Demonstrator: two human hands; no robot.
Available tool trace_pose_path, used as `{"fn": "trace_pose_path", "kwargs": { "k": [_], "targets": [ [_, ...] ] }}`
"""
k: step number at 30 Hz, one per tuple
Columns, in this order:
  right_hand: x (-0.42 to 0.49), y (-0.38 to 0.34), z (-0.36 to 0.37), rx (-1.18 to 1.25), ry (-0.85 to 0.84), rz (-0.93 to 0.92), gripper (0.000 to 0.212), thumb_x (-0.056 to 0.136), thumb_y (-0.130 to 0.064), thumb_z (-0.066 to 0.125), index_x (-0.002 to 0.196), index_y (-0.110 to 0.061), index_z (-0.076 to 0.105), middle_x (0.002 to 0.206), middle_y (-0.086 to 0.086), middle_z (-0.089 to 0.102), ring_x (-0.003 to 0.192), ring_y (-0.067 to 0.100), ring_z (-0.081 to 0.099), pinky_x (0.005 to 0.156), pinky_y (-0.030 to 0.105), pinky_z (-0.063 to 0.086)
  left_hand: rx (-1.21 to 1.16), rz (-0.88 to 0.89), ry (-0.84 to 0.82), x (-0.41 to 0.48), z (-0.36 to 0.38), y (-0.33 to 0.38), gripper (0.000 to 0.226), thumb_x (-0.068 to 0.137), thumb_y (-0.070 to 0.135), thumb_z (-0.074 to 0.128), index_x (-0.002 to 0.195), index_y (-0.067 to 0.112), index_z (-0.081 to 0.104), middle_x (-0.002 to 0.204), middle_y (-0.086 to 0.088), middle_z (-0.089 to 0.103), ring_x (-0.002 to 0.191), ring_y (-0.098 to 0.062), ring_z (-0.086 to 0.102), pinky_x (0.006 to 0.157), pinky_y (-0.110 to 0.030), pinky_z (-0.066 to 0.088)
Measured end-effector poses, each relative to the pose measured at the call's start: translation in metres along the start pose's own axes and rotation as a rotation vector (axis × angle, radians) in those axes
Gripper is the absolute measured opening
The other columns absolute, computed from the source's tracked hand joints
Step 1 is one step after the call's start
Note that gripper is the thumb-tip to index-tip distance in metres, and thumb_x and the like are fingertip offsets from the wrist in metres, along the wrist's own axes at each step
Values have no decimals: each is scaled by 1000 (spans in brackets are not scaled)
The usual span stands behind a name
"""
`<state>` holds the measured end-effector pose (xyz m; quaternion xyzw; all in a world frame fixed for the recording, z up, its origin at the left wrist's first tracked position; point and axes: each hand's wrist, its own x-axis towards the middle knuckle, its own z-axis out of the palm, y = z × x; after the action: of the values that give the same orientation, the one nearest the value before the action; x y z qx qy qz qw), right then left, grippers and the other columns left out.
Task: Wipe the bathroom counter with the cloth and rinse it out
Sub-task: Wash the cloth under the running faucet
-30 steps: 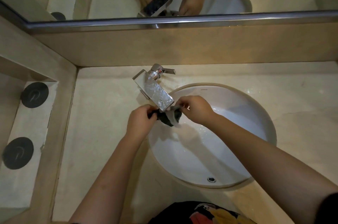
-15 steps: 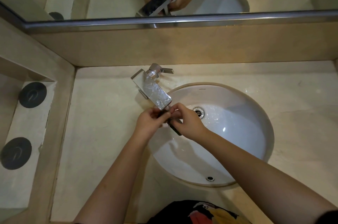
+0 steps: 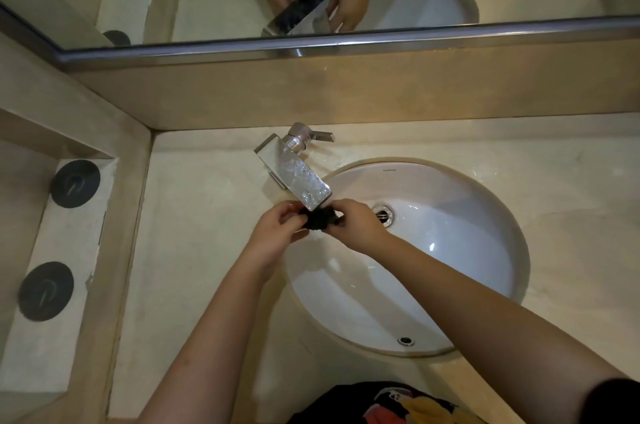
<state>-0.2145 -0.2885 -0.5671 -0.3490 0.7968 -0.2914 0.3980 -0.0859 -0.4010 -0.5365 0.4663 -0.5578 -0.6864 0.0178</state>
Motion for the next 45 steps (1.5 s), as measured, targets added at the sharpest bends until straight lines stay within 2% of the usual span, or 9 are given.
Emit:
{"fn": "trace_pose_path", "kwargs": {
  "k": [6,8,13,18,22,26,30,34,45],
  "targets": [
    [-4,2,-10,-25,124,11,12,83,-35,68,85,-23,64,83,-5,69,79,15,63,66,31,50,-67,-70,184,0,-4,-8,12,94,4,52,100,7,63,91,-11,70,79,-18,69,71,-29,56],
    [-8,5,-14,103,147,5,8,80,-21,70,84,-20,63,86,-1,69,81,18,65,67,30,49,-79,-111,183,0,5,-10,14,93,7,53,104,3,63,89,-11,70,77,-17,69,69,-29,56],
    [-20,2,-26,532,126,37,18,79,4,65,86,-11,60,96,10,69,86,22,70,71,29,51,-278,-372,27,7,34,-14,7,94,19,55,98,16,61,104,-5,62,108,-24,55,86,-47,51],
    [-25,7,-37,600,89,70,21,78,3,66,86,-16,61,96,4,71,87,24,71,81,43,54,-536,-334,-95,15,37,-14,25,92,2,47,108,12,64,106,-8,69,104,-23,64,88,-46,51],
    [-23,16,-42,553,21,176,11,81,-13,72,88,-16,64,89,-4,70,77,9,68,79,35,51,-155,-82,91,13,29,-11,20,92,7,56,111,14,59,103,-5,67,95,-20,66,81,-36,53],
    [-19,14,-39,658,-119,232,15,84,-13,72,86,-10,57,87,7,72,83,22,71,87,42,53,233,193,148,7,17,-1,29,88,13,65,116,19,58,99,3,68,90,-10,65,74,-13,50],
    [-11,9,-29,373,-133,200,41,72,-12,81,102,-18,54,87,2,69,76,22,67,75,36,54,402,156,167,11,4,-5,46,85,18,68,125,24,45,90,3,68,85,-10,66,71,-18,47],
    [-5,6,-19,9,-4,-83,25,70,-10,78,88,-20,65,82,-7,61,76,17,60,73,34,52,576,128,141,14,6,-12,11,88,13,62,95,17,70,82,3,67,76,-11,62,62,-9,41],
    [-2,15,-8,-420,279,-696,27,58,18,72,70,-5,63,65,7,54,56,28,53,49,27,42,-170,-547,27,12,17,-9,11,93,12,52,86,9,60,55,-3,61,42,-8,52,59,-26,46]
  ]
}}
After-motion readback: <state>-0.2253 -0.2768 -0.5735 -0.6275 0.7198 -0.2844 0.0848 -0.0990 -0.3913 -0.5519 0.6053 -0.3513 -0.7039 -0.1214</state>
